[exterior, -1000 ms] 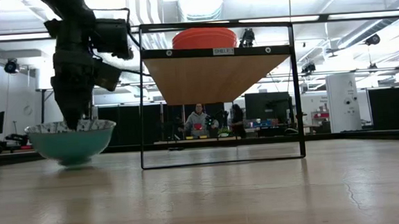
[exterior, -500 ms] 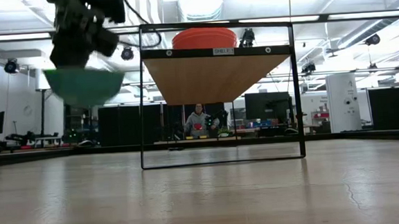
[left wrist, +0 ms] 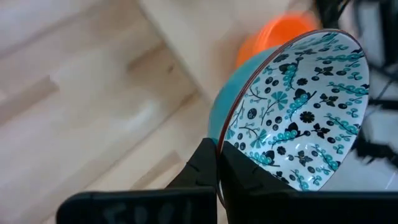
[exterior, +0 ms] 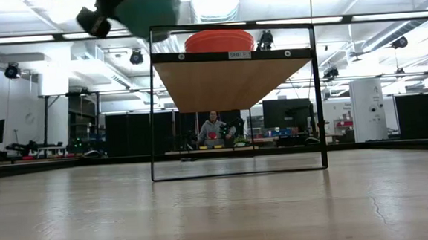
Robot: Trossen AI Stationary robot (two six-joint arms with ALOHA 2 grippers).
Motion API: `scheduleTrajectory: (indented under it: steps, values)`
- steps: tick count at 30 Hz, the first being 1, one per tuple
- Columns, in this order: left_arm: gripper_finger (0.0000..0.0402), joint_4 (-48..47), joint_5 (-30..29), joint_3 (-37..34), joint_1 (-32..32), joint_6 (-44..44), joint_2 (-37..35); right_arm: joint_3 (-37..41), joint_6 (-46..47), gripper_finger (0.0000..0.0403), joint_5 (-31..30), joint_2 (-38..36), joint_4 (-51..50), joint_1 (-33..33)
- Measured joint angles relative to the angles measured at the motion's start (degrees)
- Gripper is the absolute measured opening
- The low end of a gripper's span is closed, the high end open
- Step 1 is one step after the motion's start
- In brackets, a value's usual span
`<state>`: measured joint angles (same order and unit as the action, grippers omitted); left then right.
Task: Pick & Place Mini bowls
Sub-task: Stack the blue bowl on top of the blue bowl on the shelf
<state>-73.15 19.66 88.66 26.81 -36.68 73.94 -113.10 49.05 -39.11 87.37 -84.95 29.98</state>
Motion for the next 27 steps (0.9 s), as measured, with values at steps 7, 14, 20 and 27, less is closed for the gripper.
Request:
scheduleTrajectory:
  steps: [7,14,20,27]
  values:
    - [0.0000,-0.2,1.4,10.3,3.8,-2.7,7.4,0.0,-0.2,0.0008,0.0,0.0,0.0,0.0]
    - [0.0000,-0.3,2.3,17.6,7.5,-4.8,15.4,0.0,-0.1,0.0008,0.0,0.0,0.0,0.0]
    - [0.0000,1.9,2.4,24.8,9.5,-4.8,22.5,0.0,0.2,0.0008,0.0,0.1,0.0,0.0]
    - [0.0000,2.2,2.3,33.3,10.4,-4.5,31.2,0.0,0.2,0.0008,0.0,0.1,0.0,0.1]
